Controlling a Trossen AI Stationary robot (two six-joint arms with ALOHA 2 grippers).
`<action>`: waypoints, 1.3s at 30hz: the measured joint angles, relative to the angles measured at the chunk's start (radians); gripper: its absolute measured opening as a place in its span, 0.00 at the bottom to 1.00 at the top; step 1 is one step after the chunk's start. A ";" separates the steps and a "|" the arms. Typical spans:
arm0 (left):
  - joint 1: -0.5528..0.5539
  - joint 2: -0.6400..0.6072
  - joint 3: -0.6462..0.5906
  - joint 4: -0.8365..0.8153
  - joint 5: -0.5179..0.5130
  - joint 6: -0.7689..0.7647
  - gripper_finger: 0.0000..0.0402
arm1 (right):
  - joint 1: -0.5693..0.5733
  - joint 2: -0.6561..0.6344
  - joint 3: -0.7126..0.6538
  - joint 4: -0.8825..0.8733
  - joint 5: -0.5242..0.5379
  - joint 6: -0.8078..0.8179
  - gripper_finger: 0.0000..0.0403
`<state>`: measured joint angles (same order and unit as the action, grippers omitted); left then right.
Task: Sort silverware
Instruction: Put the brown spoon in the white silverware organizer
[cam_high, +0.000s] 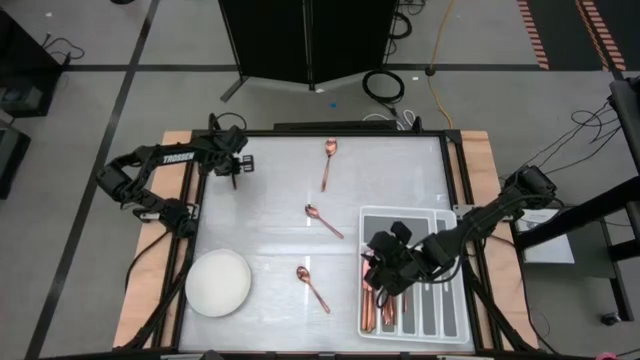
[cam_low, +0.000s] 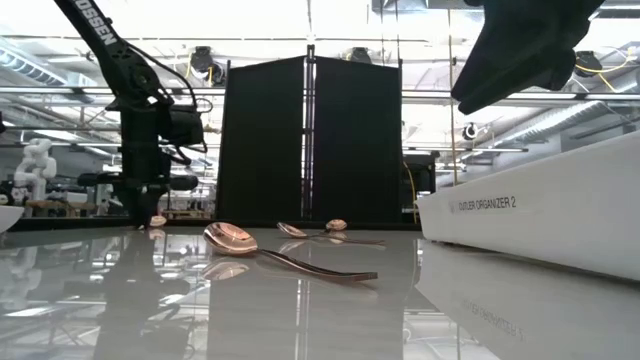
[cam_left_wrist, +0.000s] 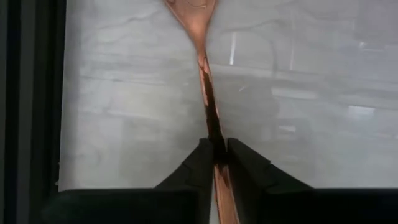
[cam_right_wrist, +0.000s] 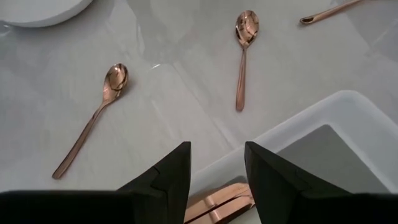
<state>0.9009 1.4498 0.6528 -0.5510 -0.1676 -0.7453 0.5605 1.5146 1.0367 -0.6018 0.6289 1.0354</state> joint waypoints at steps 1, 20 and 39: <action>0.000 0.000 0.000 0.000 -0.003 0.003 0.09 | 0.002 0.000 0.000 0.000 0.000 0.005 0.35; -0.042 -0.068 0.000 -0.006 0.006 0.129 0.00 | 0.002 0.000 0.000 0.000 -0.001 0.026 0.35; -0.116 -0.092 0.000 0.010 0.052 0.185 0.00 | 0.001 0.000 0.000 0.016 0.042 0.053 0.35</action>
<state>0.7850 1.3575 0.6533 -0.5411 -0.1159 -0.5607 0.5617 1.5150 1.0367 -0.5858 0.6710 1.0882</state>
